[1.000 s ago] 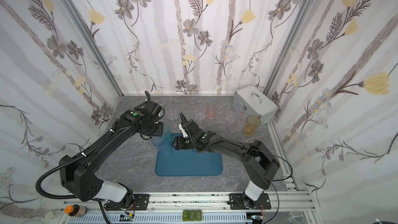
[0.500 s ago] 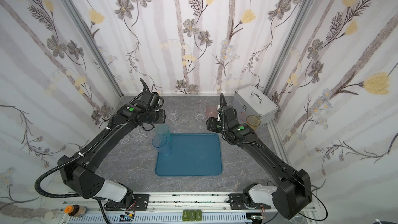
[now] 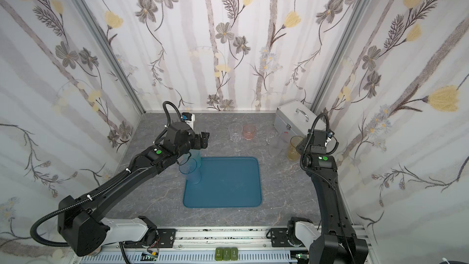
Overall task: Place the glasses into the tray
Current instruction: Pick up the glass from the middle-right of the table.
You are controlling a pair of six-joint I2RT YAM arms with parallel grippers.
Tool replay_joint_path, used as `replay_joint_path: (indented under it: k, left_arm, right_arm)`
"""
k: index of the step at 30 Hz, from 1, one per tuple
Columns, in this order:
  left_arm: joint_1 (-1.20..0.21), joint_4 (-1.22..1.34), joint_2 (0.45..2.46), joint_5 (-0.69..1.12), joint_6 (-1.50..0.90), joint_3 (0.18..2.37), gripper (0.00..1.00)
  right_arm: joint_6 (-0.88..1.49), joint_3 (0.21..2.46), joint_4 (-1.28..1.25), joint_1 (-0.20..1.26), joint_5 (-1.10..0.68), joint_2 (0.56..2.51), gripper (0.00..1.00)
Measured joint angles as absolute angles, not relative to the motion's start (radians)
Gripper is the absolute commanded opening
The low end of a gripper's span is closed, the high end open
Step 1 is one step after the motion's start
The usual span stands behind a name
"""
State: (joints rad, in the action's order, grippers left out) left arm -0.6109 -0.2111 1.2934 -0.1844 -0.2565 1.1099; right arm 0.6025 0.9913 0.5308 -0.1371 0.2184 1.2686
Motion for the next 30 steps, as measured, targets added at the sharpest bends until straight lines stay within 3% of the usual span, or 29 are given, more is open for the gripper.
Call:
replay_joint_path:
  k: [4,16,30]
  left_arm:
    - [-0.611,-0.123,1.251,-0.199,-0.231,1.078,1.00]
    - [-0.605,-0.080,1.169,-0.234,-0.206,0.995,1.00]
    - [-0.593,-0.078,1.187,-0.220,-0.184,0.999,1.00]
  right_arm:
    - [0.616,0.999,0.467,-0.172,0.157,1.367,0.61]
    - [0.639,0.987,0.334,-0.194,0.076,1.534,0.47]
    - [0.615,0.939,0.290,-0.199,0.034,1.622,0.15]
